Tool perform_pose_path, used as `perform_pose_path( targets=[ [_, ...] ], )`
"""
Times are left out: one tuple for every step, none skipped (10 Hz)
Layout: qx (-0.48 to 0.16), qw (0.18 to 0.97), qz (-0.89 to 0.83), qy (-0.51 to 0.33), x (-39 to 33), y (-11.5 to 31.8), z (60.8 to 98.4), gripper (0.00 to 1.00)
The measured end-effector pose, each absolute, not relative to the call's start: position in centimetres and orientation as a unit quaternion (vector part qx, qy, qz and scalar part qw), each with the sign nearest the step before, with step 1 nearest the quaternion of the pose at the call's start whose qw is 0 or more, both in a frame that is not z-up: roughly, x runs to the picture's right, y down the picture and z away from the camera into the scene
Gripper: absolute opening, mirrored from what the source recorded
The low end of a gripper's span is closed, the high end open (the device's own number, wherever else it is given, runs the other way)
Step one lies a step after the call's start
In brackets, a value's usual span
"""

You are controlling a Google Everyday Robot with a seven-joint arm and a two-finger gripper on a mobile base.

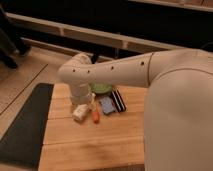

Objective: Pick up the ceramic cup

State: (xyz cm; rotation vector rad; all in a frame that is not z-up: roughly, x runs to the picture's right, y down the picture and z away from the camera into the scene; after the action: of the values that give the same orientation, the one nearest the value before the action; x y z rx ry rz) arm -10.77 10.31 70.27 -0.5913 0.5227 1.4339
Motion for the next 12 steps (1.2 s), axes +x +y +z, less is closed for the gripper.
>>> perform_pose_path(
  targets=[
    [-0.264,0.683,0.640,0.233,-10.8,10.3,70.3,0.65],
    [-0.264,0.683,0.640,0.233,-10.8,10.3,70.3,0.65],
    [-0.264,0.683,0.640,0.233,-10.8,10.3,70.3,0.65],
    [-0.264,0.683,0.640,0.233,-10.8,10.3,70.3,0.65],
    [-0.264,0.683,0.640,0.233,-10.8,10.3,70.3,0.65],
    [-0.264,0.683,0.640,0.233,-10.8,10.3,70.3,0.65],
    [-0.264,0.683,0.640,0.233,-10.8,10.3,70.3,0.65],
    [-0.263,0.684,0.640,0.233,-10.8,10.3,70.3,0.65],
    [-0.261,0.685,0.640,0.232,-10.7,10.1,70.4,0.65],
    [-0.250,0.692,0.639,0.224,-10.4,9.3,70.6,0.65],
    [-0.228,0.714,0.631,0.199,-10.0,7.2,70.9,0.65],
    [-0.210,0.734,0.621,0.176,-9.7,5.2,71.0,0.65]
  ],
)
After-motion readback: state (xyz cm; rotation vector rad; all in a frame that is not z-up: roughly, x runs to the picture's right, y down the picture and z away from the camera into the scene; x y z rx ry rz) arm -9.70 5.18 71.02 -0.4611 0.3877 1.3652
